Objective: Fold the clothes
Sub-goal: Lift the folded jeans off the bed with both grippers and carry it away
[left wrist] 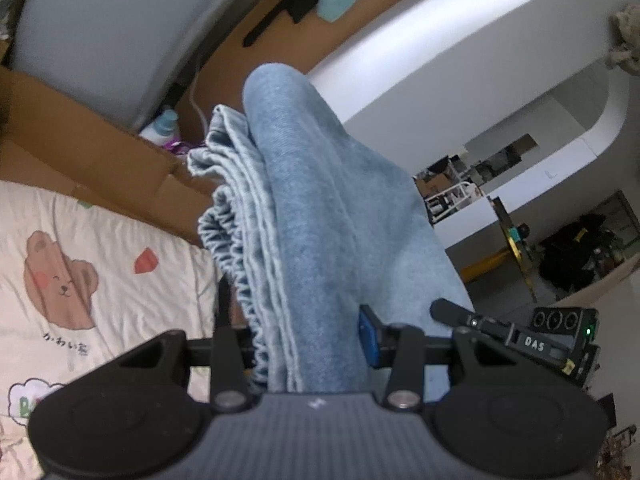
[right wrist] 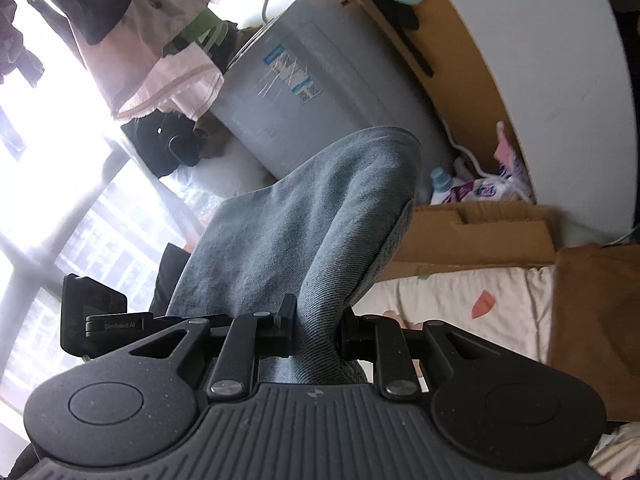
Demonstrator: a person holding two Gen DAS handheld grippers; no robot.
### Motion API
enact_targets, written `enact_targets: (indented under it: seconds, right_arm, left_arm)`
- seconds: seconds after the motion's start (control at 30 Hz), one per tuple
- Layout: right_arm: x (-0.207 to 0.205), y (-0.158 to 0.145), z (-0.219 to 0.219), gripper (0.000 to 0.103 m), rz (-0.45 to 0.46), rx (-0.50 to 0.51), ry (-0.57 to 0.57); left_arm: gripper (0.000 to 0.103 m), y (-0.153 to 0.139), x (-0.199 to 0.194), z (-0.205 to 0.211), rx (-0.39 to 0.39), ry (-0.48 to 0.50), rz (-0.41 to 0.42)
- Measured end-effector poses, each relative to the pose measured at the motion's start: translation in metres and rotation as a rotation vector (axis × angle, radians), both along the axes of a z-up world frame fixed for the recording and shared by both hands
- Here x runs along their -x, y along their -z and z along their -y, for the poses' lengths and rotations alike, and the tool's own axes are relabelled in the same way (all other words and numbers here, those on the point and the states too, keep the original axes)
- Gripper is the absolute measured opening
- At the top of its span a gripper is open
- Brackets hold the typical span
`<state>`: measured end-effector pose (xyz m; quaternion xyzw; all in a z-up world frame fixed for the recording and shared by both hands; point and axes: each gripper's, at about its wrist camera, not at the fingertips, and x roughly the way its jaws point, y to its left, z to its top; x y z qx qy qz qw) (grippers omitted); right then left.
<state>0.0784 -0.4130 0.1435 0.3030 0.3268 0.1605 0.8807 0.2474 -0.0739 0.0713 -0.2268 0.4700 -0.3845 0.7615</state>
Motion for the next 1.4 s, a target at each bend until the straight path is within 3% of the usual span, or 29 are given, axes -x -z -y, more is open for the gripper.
enact_targets:
  seconds: [0.3, 0.63, 1.03, 1.4]
  right_arm:
    - [0.021, -0.025, 0.035, 0.021, 0.009, 0.03, 0.034]
    - [0.026, -0.018, 0.093, 0.021, 0.055, 0.037, 0.067]
    - [0.031, 0.034, 0.135, 0.021, 0.048, 0.065, 0.152]
    - [0.037, 0.096, 0.171, 0.021, 0.008, 0.088, 0.241]
  left_arm:
    - [0.044, -0.014, 0.005, 0.039, 0.021, 0.034, 0.02]
    - [0.044, -0.014, 0.001, 0.088, 0.042, 0.073, 0.043]
    - [0.044, 0.035, -0.016, 0.142, 0.04, 0.167, 0.057]
    - [0.044, 0.099, -0.028, 0.185, 0.048, 0.216, -0.008]
